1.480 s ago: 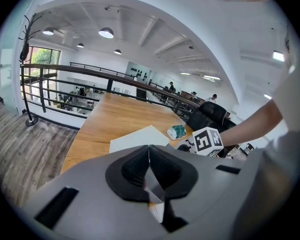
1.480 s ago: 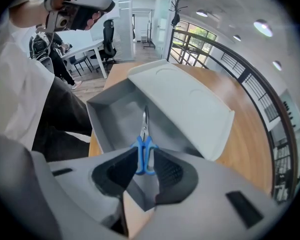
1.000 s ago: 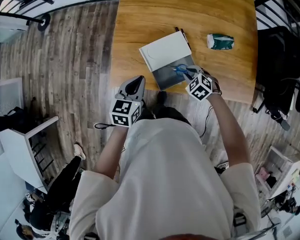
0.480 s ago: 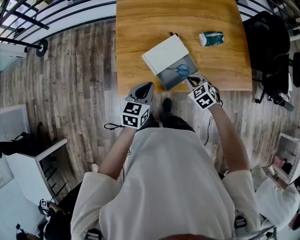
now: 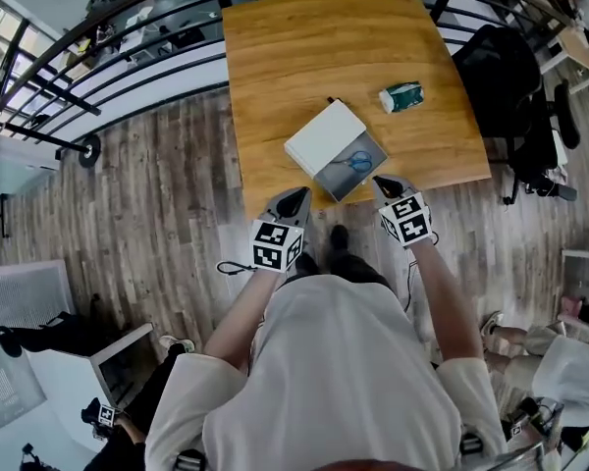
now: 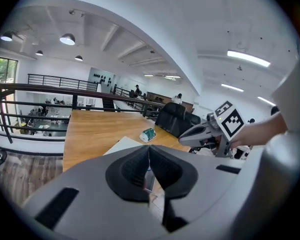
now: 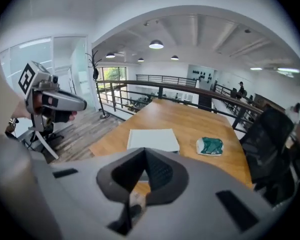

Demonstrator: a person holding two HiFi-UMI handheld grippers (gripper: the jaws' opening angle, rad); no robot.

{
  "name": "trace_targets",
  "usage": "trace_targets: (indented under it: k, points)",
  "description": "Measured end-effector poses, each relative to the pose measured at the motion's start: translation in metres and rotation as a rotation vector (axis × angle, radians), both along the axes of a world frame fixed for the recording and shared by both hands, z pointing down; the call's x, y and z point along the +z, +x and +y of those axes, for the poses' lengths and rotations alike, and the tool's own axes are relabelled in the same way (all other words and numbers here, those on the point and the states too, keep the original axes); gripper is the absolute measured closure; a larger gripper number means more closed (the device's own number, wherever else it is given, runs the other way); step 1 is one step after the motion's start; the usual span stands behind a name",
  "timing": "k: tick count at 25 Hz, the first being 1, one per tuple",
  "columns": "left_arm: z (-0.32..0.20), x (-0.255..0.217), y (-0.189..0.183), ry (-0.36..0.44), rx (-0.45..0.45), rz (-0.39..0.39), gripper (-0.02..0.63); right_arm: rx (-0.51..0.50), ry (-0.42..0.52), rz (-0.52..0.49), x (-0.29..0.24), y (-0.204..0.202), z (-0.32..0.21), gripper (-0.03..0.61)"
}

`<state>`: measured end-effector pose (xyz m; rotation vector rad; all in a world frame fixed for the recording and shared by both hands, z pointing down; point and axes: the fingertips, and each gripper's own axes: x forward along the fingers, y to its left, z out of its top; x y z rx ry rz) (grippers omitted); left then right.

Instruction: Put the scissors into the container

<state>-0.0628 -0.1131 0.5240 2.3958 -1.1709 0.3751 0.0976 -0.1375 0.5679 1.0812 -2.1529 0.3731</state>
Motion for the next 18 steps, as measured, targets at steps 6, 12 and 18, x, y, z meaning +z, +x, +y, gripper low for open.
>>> trace_targets:
  k: [6, 12, 18]
  points:
    - [0.004, -0.016, 0.002, 0.046, 0.054, -0.004, 0.618, 0.124, 0.063, -0.100, -0.033, 0.007, 0.011, 0.577]
    - [0.010, -0.041, 0.006, 0.082, 0.059, 0.009, 0.618, 0.171, 0.108, -0.138, -0.061, 0.019, 0.022, 0.577]
    - [0.014, -0.063, 0.017, 0.109, 0.049, 0.022, 0.618, 0.192, 0.160, -0.213, -0.095, 0.035, 0.026, 0.575]
